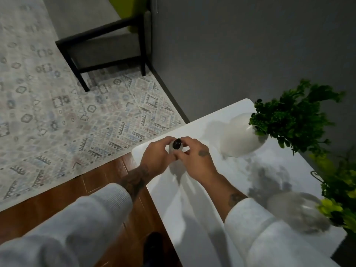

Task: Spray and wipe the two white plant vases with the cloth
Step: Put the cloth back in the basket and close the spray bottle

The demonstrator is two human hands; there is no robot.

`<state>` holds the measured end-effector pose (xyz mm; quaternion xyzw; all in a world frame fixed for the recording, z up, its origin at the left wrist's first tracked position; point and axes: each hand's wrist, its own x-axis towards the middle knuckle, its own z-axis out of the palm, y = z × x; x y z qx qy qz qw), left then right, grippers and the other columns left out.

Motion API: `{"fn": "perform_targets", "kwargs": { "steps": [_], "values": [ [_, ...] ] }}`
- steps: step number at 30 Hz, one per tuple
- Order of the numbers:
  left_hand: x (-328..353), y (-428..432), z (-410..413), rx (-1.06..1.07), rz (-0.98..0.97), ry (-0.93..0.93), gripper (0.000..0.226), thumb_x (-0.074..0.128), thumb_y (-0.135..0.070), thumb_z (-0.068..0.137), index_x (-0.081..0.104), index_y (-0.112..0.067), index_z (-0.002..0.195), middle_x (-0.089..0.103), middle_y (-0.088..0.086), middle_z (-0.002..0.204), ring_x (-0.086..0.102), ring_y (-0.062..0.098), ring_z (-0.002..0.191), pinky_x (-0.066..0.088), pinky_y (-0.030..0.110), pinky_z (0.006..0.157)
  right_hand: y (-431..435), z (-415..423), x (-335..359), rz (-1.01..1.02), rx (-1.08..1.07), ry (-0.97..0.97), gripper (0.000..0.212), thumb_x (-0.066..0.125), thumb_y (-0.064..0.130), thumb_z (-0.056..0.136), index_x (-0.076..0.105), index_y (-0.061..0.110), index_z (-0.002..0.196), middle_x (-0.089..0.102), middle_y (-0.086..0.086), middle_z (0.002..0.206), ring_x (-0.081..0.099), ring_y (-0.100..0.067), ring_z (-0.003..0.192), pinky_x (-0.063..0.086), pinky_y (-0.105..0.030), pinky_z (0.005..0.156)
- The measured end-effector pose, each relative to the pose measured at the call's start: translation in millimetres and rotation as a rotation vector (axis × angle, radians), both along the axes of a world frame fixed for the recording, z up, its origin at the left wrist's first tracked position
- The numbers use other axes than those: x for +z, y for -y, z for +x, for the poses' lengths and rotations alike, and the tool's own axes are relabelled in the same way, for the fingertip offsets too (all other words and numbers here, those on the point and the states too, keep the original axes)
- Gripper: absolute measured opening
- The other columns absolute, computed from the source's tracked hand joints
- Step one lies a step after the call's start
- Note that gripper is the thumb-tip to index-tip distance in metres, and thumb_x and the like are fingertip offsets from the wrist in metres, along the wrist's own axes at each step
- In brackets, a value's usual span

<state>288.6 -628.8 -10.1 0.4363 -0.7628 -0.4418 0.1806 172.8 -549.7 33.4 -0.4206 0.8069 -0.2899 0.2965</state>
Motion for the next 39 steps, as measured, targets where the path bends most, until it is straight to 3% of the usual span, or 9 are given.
{"fn": "perform_targets", "kwargs": {
  "steps": [6, 16, 20, 23, 26, 27, 31, 35, 39],
  "values": [
    [17.2, -33.5, -22.9, -0.251, -0.083, 0.106, 0.037, 0.074, -0.041, 0.071, 0.064, -0.035, 0.106, 0.070, -0.015, 0.092, 0.059, 0.008, 0.070, 0.051, 0.029, 0.071, -57.0, -26.4, 9.0, -0.028, -0.087, 0.034, 0.020, 0.069, 0.041, 0.083, 0.064, 0.034, 0.101, 0.064, 0.009, 0.103, 0.066, -0.007, 0.083, 0.057, -0.027, 0.076],
    [41.4, -168.8, -108.7, -0.659, -0.110, 0.230, 0.045, 0.069, -0.061, 0.061, 0.061, -0.044, 0.102, 0.070, -0.019, 0.094, 0.065, 0.006, 0.077, 0.053, 0.029, 0.074, -235.6, -80.5, 23.6, -0.110, -0.339, 0.091, 0.005, 0.072, 0.032, 0.082, 0.069, 0.030, 0.085, 0.068, 0.007, 0.082, 0.064, -0.004, 0.068, 0.046, -0.013, 0.058],
    [47.9, -241.6, -136.2, -0.829, -0.142, 0.221, 0.048, 0.070, -0.064, 0.056, 0.063, -0.043, 0.099, 0.069, -0.021, 0.085, 0.061, 0.001, 0.068, 0.054, 0.031, 0.071, -323.7, -89.1, 23.2, -0.150, -0.468, 0.106, 0.012, 0.074, 0.029, 0.082, 0.071, 0.022, 0.091, 0.070, 0.003, 0.088, 0.067, -0.007, 0.075, 0.056, -0.025, 0.063],
    [54.6, -300.0, -157.8, -0.942, -0.120, 0.196, 0.044, 0.072, -0.064, 0.058, 0.065, -0.045, 0.097, 0.069, -0.023, 0.083, 0.058, -0.002, 0.060, 0.053, 0.027, 0.065, -391.8, -96.0, 27.7, -0.152, -0.572, 0.113, 0.013, 0.072, 0.036, 0.081, 0.071, 0.027, 0.090, 0.071, 0.008, 0.087, 0.068, -0.007, 0.077, 0.059, -0.033, 0.070],
    [62.1, -362.9, -187.3, -1.050, -0.133, 0.129, 0.048, 0.066, -0.069, 0.061, 0.065, -0.041, 0.100, 0.069, -0.021, 0.084, 0.060, 0.001, 0.063, 0.049, 0.023, 0.061, -459.1, -108.2, 36.8, -0.189, -0.661, 0.076, 0.014, 0.067, 0.045, 0.076, 0.067, 0.033, 0.082, 0.068, 0.015, 0.078, 0.065, 0.000, 0.071, 0.053, -0.020, 0.064],
    [65.1, -382.6, -197.3, -1.079, -0.142, 0.098, 0.048, 0.064, -0.068, 0.063, 0.066, -0.039, 0.101, 0.070, -0.019, 0.086, 0.060, 0.001, 0.063, 0.048, 0.022, 0.061, -478.9, -113.7, 41.1, -0.197, -0.686, 0.060, 0.014, 0.067, 0.046, 0.077, 0.065, 0.033, 0.081, 0.067, 0.014, 0.076, 0.063, -0.001, 0.070, 0.052, -0.020, 0.062],
    [75.9, -472.2, -244.1, -1.189, -0.152, 0.020, 0.048, 0.064, -0.060, 0.074, 0.062, -0.036, 0.115, 0.071, -0.016, 0.099, 0.064, 0.001, 0.080, 0.054, 0.025, 0.072, -568.3, -143.8, 53.7, -0.243, -0.859, 0.024, 0.011, 0.072, 0.036, 0.081, 0.068, 0.026, 0.085, 0.068, 0.006, 0.075, 0.067, -0.011, 0.070, 0.059, -0.042, 0.065],
    [82.4, -537.9, -280.9, -1.226, -0.086, -0.068, 0.050, 0.072, -0.051, 0.076, 0.062, -0.034, 0.121, 0.072, -0.012, 0.100, 0.062, -0.003, 0.076, 0.054, 0.023, 0.077, -639.0, -168.5, 63.5, -0.256, -0.986, -0.080, 0.011, 0.071, 0.036, 0.080, 0.069, 0.026, 0.084, 0.069, 0.009, 0.075, 0.067, -0.007, 0.069, 0.059, -0.028, 0.060],
    [65.6, -581.1, -304.3, -1.263, -0.062, 0.111, 0.053, 0.072, -0.035, 0.081, 0.057, -0.028, 0.131, 0.070, -0.001, 0.113, 0.066, 0.010, 0.093, 0.050, 0.024, 0.087, -705.4, -185.0, 55.5, -0.186, -1.117, -0.104, 0.022, 0.068, 0.048, 0.076, 0.068, 0.033, 0.091, 0.070, 0.013, 0.084, 0.069, -0.007, 0.080, 0.061, -0.034, 0.070]
  ]
}}
